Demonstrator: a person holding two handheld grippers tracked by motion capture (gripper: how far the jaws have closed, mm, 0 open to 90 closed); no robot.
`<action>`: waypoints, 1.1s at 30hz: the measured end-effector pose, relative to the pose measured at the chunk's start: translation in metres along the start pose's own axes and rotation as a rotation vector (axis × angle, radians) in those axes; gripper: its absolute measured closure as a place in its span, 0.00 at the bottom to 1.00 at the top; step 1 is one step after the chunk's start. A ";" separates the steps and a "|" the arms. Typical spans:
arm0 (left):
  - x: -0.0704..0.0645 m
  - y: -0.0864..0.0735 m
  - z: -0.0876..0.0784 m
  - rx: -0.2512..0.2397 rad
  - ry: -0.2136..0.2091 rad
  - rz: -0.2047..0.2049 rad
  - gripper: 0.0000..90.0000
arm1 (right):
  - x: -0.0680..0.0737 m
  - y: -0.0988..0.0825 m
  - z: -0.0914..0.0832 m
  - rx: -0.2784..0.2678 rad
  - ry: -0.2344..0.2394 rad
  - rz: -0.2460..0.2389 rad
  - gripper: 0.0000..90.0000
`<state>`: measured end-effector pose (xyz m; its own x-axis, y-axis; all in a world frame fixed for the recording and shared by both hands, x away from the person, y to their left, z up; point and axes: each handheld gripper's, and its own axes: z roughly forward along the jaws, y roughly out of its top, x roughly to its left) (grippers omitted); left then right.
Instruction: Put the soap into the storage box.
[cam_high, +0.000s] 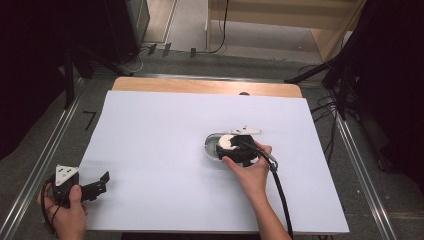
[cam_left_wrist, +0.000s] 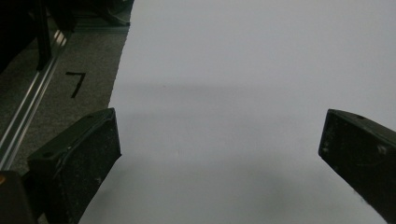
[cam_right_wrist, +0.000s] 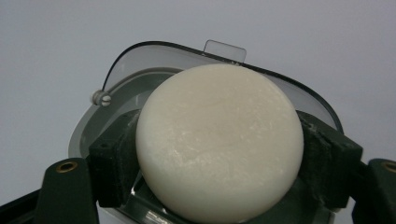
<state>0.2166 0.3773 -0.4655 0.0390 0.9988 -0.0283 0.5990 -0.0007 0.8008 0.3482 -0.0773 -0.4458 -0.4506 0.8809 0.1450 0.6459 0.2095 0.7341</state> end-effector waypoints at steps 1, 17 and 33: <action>0.000 0.000 0.000 0.000 0.000 0.000 0.00 | 0.000 0.000 0.000 0.002 0.001 -0.002 0.27; 0.000 0.000 0.000 0.002 0.002 0.000 0.00 | -0.001 -0.002 0.000 0.009 0.012 0.013 0.26; 0.000 0.000 0.000 -0.002 0.000 0.000 0.00 | -0.001 -0.008 -0.005 -0.017 0.003 0.027 0.26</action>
<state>0.2163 0.3771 -0.4654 0.0387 0.9988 -0.0285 0.5976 -0.0002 0.8018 0.3399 -0.0819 -0.4485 -0.4352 0.8848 0.1666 0.6471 0.1787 0.7411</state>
